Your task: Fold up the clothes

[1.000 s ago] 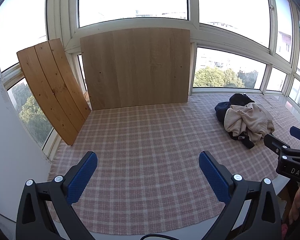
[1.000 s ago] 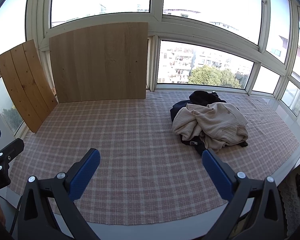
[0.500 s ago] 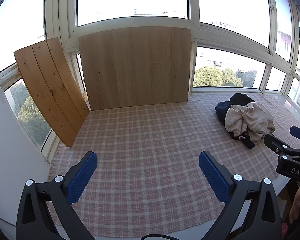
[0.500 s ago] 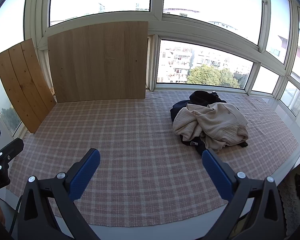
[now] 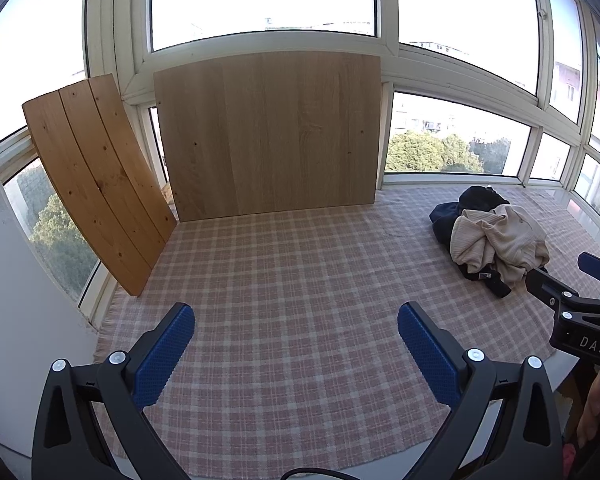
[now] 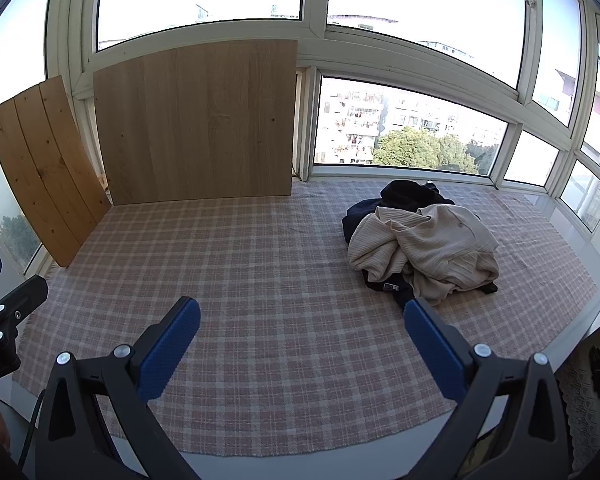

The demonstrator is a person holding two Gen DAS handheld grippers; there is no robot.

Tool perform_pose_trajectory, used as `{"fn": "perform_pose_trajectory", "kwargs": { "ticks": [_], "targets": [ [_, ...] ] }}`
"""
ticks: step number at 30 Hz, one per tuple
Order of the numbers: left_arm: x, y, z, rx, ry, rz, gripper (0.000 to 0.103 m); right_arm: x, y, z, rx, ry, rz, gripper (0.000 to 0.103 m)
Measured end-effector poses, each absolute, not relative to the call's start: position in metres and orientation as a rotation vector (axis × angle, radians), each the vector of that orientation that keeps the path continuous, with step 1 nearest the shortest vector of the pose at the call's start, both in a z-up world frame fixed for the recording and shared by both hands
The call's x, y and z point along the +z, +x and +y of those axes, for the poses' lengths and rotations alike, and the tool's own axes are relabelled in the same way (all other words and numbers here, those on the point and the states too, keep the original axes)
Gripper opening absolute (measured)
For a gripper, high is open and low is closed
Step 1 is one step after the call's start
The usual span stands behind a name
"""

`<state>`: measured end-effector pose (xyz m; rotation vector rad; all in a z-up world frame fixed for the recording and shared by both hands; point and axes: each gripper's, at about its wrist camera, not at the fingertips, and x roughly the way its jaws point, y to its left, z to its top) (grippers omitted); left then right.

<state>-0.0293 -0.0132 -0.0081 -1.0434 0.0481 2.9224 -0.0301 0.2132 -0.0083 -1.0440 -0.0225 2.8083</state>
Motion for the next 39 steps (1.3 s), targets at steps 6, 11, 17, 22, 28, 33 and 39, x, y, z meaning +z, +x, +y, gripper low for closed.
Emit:
{"fn": "perform_pose_trajectory", "kwargs": {
  "ticks": [6,11,17,22,28,33,39],
  "targets": [
    [-0.01,-0.034,-0.015,2.912,-1.047,0.05,0.102,-0.011,-0.034,0.213,2.8,-1.051,-0.018,0.103],
    [-0.011,-0.038,-0.016,2.9,-1.052,0.055,0.102,-0.013,-0.035,0.211,2.794,-1.053,-0.017,0.103],
    [-0.013,-0.046,-0.019,2.884,-1.058,0.057,0.102,-0.015,-0.041,0.21,2.781,-1.058,-0.014,0.103],
    [-0.016,-0.053,-0.021,2.871,-1.062,0.057,0.102,-0.018,-0.046,0.21,2.767,-1.064,-0.004,0.103],
    [-0.018,-0.066,-0.023,2.839,-1.059,0.063,0.102,-0.019,-0.053,0.209,2.737,-1.051,-0.006,0.103],
    [-0.023,-0.081,-0.023,2.801,-1.063,0.068,0.102,-0.024,-0.06,0.213,2.693,-1.054,0.016,0.103],
    [-0.024,-0.096,-0.012,2.739,-1.049,0.097,0.102,-0.032,-0.067,0.221,2.637,-1.08,0.03,0.103]
  ]
}}
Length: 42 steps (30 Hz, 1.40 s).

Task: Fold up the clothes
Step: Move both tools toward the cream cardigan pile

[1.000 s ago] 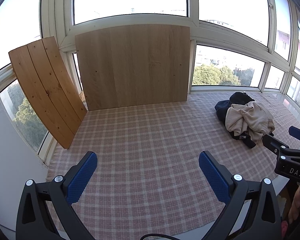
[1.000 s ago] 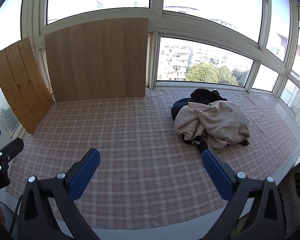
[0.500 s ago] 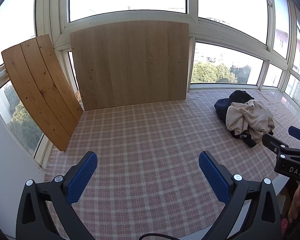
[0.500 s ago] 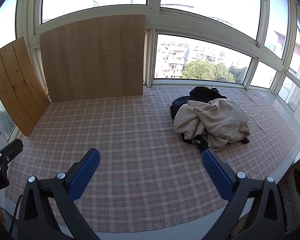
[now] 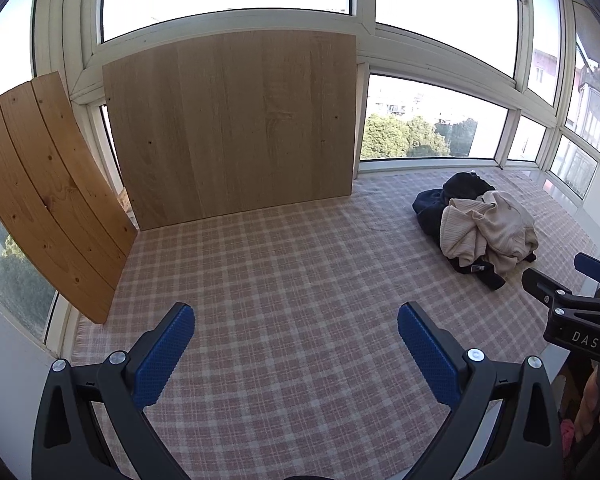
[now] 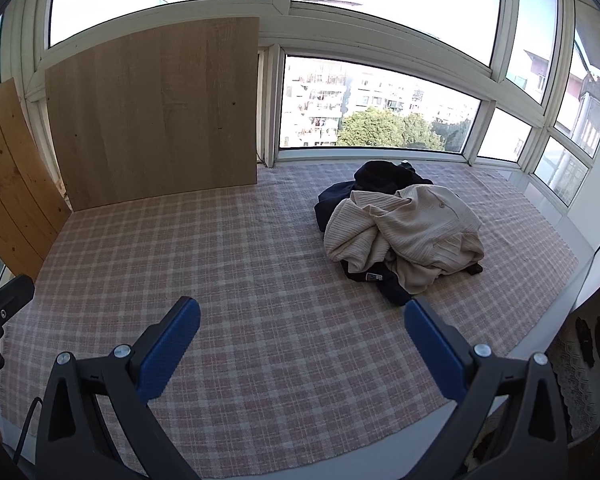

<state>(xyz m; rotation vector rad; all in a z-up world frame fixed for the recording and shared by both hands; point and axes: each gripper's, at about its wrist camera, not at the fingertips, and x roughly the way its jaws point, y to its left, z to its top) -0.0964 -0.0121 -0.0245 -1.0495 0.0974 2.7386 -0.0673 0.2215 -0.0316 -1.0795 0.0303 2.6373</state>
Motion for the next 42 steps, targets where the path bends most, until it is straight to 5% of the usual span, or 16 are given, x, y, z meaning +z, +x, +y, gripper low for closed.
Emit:
{"fn": "perform_pose_trajectory", "kwargs": {
  "ticks": [14,26,42],
  "targets": [
    [-0.017,-0.118,0.052,2.711,-1.005,0.156,0.102,-0.037,-0.075,0.287,2.616,-1.043,0.036,0.103],
    [-0.027,-0.146,0.174,2.695,-1.049,0.091,0.102,-0.055,-0.09,0.452,2.647,-1.094,-0.082,0.103],
    [-0.08,-0.215,0.288,2.595,-1.106,0.163,0.102,-0.106,-0.131,0.551,2.859,-1.187,0.092,0.103]
  ]
}}
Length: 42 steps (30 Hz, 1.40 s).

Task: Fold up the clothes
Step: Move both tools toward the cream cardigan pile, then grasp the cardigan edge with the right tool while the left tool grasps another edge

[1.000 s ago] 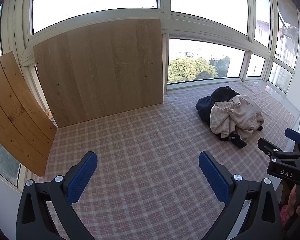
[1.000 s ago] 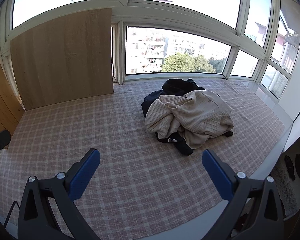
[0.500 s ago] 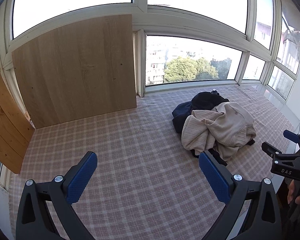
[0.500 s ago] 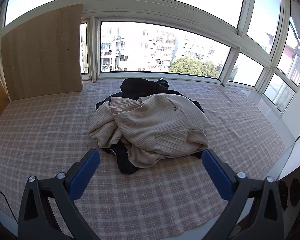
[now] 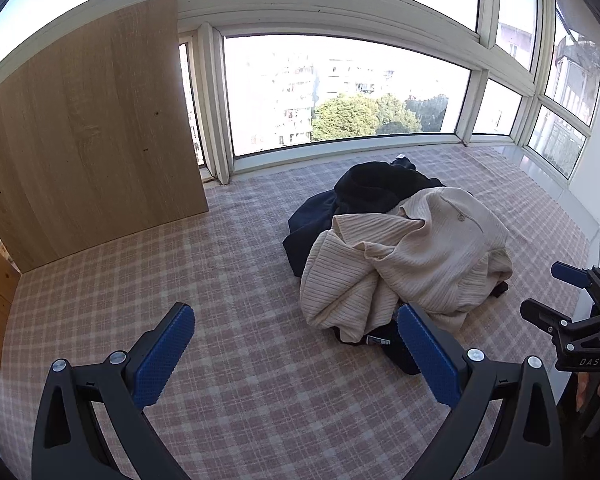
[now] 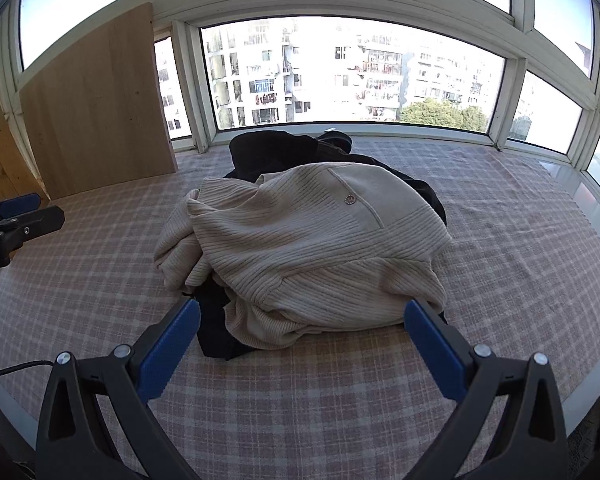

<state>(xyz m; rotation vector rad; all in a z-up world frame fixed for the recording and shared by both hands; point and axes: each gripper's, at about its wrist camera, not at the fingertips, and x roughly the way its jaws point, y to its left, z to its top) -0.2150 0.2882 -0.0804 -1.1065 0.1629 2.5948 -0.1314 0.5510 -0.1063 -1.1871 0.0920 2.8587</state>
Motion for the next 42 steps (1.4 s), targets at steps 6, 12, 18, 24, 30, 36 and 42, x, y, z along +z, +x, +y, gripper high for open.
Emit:
{"fn": "perform_pose_trajectory", "kwargs": {
  "ticks": [6,12,18,24,30,36,42],
  "targets": [
    [-0.092,-0.237,0.299,2.571,-1.088,0.199,0.102,-0.121,-0.158,0.553,2.827,-1.197,0.135,0.103],
    [-0.108,-0.258,0.295,2.537,-1.107,0.221,0.102,-0.133,-0.168,0.536,2.881,-1.203,0.064,0.103],
    [-0.122,-0.274,0.295,2.489,-1.115,0.24,0.102,-0.148,-0.169,0.509,2.909,-1.246,-0.111,0.065],
    [-0.129,-0.285,0.292,2.463,-1.121,0.206,0.102,-0.167,-0.175,0.498,2.897,-1.33,-0.197,0.058],
    [-0.139,-0.293,0.281,2.439,-1.155,0.176,0.102,-0.175,-0.184,0.472,2.907,-1.32,-0.446,0.058],
    [-0.148,-0.302,0.27,2.428,-1.188,0.119,0.102,-0.192,-0.213,0.457,2.821,-1.341,-0.624,0.049],
    [-0.15,-0.308,0.26,2.426,-1.197,0.087,0.102,-0.203,-0.228,0.465,2.766,-1.384,-0.665,0.01]
  ]
}}
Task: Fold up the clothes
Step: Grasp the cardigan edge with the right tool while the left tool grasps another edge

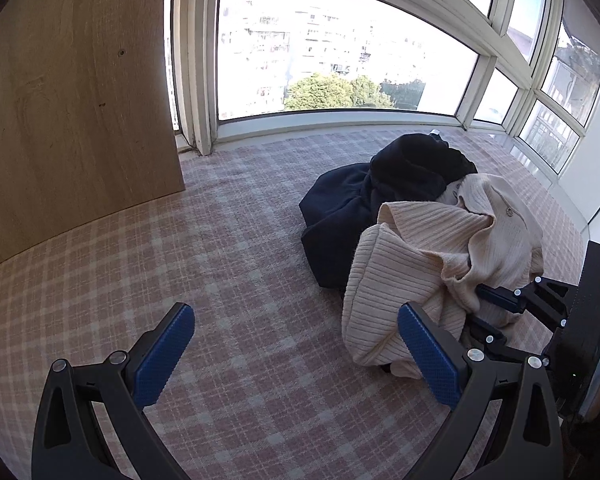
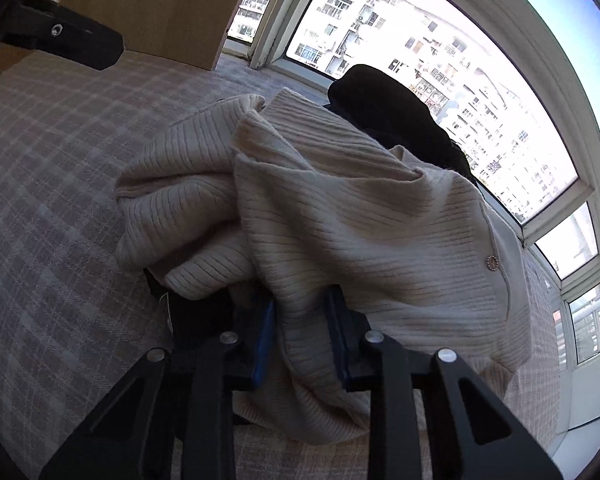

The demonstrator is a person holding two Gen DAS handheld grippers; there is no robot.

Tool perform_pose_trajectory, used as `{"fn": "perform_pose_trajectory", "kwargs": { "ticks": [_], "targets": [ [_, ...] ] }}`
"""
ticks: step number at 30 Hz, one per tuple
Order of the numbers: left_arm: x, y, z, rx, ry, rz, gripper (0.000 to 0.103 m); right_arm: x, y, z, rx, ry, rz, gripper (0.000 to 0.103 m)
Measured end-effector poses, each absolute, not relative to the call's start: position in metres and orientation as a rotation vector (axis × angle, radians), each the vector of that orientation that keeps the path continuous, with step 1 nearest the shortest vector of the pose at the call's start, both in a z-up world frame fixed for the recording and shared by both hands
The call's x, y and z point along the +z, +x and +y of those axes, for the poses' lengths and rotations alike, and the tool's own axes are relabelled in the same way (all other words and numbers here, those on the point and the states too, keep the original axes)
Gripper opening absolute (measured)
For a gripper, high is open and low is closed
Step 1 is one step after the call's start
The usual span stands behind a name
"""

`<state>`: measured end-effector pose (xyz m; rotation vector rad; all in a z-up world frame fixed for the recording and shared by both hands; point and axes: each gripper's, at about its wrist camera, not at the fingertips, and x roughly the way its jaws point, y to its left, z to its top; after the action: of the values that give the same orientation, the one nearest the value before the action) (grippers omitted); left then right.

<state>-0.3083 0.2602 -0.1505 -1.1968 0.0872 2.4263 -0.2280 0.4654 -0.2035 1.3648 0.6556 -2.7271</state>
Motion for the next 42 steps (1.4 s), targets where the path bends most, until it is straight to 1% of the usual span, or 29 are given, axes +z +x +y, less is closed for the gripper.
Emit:
{"fn": "perform_pose_trajectory", "kwargs": {
  "ticks": [4,8,11,15,18,22,26,29,33,34,35,36,37,38,42],
  "targets": [
    [-0.151,-0.312,0.263,2.406,-1.188,0.092,0.102,-0.192,-0.228,0.491,-2.702,1.384,0.461,0.008],
    [-0.15,-0.317,0.28,2.381,-1.127,0.2,0.102,-0.173,-0.223,0.513,-2.701,1.402,0.34,0.007],
    [-0.147,-0.321,0.297,2.37,-1.056,0.343,0.102,-0.156,-0.22,0.534,-2.765,1.399,0.332,0.007],
    [-0.142,-0.325,0.318,2.315,-0.99,0.436,0.102,-0.132,-0.215,0.565,-2.86,1.39,0.312,0.007],
    [-0.142,-0.326,0.334,2.296,-0.954,0.517,0.102,-0.118,-0.213,0.593,-2.948,1.392,0.331,0.007],
    [-0.143,-0.323,0.355,2.239,-0.929,0.6,0.102,-0.116,-0.214,0.628,-2.995,1.432,0.283,0.007],
    [-0.144,-0.317,0.371,2.2,-0.867,0.726,0.102,-0.12,-0.217,0.65,-2.996,1.467,0.216,0.007],
    [-0.146,-0.318,0.376,2.135,-0.85,0.762,0.102,-0.123,-0.219,0.648,-2.988,1.465,0.238,0.007],
    [-0.149,-0.325,0.379,2.026,-0.901,0.695,0.101,-0.127,-0.22,0.638,-2.973,1.447,0.272,0.007],
    [-0.151,-0.328,0.38,2.017,-0.917,0.684,0.095,-0.128,-0.221,0.635,-2.967,1.442,0.273,0.007],
    [-0.152,-0.33,0.38,2.007,-0.933,0.673,0.084,-0.128,-0.221,0.633,-2.964,1.437,0.275,0.007],
    [-0.155,-0.332,0.381,1.995,-0.953,0.675,0.077,-0.128,-0.221,0.632,-2.965,1.432,0.28,0.007],
    [-0.158,-0.334,0.381,1.988,-0.979,0.684,0.066,-0.129,-0.22,0.631,-2.966,1.428,0.284,0.007],
    [-0.161,-0.335,0.381,1.985,-1.002,0.691,0.064,-0.129,-0.22,0.631,-2.964,1.427,0.284,0.007],
    [-0.166,-0.333,0.378,1.946,-1.029,0.664,0.065,-0.127,-0.218,0.633,-2.965,1.419,0.271,0.007]
  ]
}}
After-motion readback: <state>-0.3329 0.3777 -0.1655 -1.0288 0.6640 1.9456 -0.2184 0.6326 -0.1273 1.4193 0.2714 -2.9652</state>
